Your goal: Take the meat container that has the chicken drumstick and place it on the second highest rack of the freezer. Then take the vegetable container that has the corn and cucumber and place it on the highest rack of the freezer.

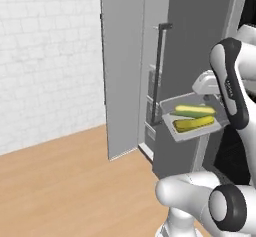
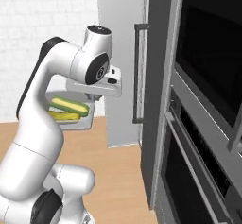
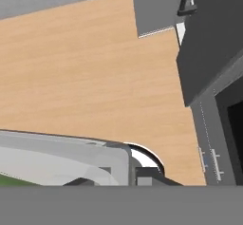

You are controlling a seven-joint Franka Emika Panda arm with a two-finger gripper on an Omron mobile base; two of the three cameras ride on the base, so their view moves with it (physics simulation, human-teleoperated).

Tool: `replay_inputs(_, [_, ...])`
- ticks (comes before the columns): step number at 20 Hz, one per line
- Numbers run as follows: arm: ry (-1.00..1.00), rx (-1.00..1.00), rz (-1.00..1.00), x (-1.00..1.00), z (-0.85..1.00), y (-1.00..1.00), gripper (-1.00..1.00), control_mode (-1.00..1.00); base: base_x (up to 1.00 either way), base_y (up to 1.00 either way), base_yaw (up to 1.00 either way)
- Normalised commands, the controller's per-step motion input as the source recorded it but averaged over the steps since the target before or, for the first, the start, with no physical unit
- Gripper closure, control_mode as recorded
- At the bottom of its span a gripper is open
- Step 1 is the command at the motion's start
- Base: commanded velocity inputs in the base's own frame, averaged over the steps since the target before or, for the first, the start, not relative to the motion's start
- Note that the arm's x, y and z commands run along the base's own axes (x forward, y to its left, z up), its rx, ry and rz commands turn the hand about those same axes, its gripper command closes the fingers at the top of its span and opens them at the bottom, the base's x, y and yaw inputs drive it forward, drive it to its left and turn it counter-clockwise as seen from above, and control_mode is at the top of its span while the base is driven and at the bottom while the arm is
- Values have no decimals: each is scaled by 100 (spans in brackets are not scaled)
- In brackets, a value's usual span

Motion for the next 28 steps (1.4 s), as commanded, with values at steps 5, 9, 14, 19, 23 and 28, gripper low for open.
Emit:
replay_inputs(5, [0, 0, 0, 0, 0, 0, 100, 100, 99, 96, -4])
replay_inputs(9, [0, 0, 0, 0, 0, 0, 100, 100, 99, 63, -25])
replay_inputs(14, [0, 0, 0, 0, 0, 0, 100, 100, 32, 31, -55])
replay_inputs(19, [0, 0, 0, 0, 0, 0, 100, 100, 41, 43, -76])
replay_inputs(23, [0, 0, 0, 0, 0, 0, 100, 100, 17, 83, -63])
replay_inputs(28, [0, 0, 0, 0, 0, 0, 100, 100, 24, 100, -54])
